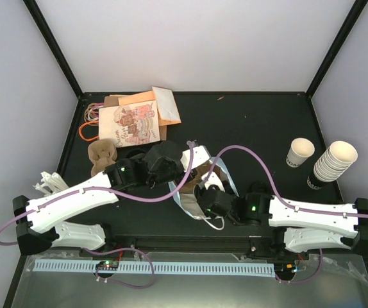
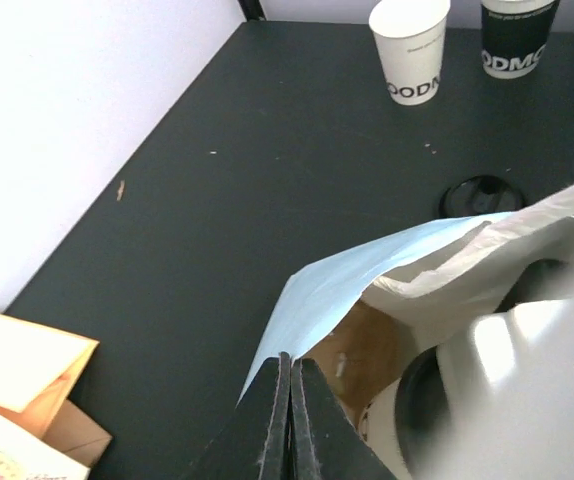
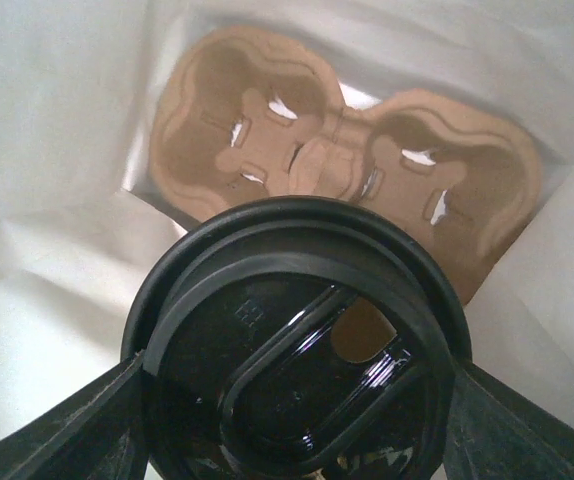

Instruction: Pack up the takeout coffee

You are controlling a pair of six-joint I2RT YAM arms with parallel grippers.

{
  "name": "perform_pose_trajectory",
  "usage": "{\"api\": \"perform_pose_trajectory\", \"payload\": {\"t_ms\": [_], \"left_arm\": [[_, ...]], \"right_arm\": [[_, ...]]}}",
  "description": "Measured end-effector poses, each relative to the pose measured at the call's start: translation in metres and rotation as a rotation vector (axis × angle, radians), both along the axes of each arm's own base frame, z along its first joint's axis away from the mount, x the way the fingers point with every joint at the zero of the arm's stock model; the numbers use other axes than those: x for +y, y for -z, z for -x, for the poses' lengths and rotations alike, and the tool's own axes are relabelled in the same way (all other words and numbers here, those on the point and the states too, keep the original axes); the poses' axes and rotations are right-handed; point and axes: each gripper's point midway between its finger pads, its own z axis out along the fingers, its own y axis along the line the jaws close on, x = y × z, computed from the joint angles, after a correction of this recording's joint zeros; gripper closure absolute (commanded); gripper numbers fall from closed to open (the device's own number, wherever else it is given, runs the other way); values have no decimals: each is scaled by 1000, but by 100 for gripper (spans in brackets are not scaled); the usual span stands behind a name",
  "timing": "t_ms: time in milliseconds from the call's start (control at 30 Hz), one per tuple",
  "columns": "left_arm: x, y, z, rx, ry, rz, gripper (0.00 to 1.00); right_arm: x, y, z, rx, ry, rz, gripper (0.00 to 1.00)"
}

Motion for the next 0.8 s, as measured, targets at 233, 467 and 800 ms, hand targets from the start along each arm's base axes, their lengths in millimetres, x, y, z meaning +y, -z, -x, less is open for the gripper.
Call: {"api": "perform_pose_trajectory", "payload": {"t_ms": [233,467,800], "left_arm": [[-9,4,13,58,17,48,98],[-20,8,29,123,58,69,93],[-24,-5,41,221,50,111,15]], "right_arm": [[-7,14,2,0,26,-22,42],[-27,-3,-5,-57,97,-67,42],[-38,13,-4,-48,120,-29,42]]}}
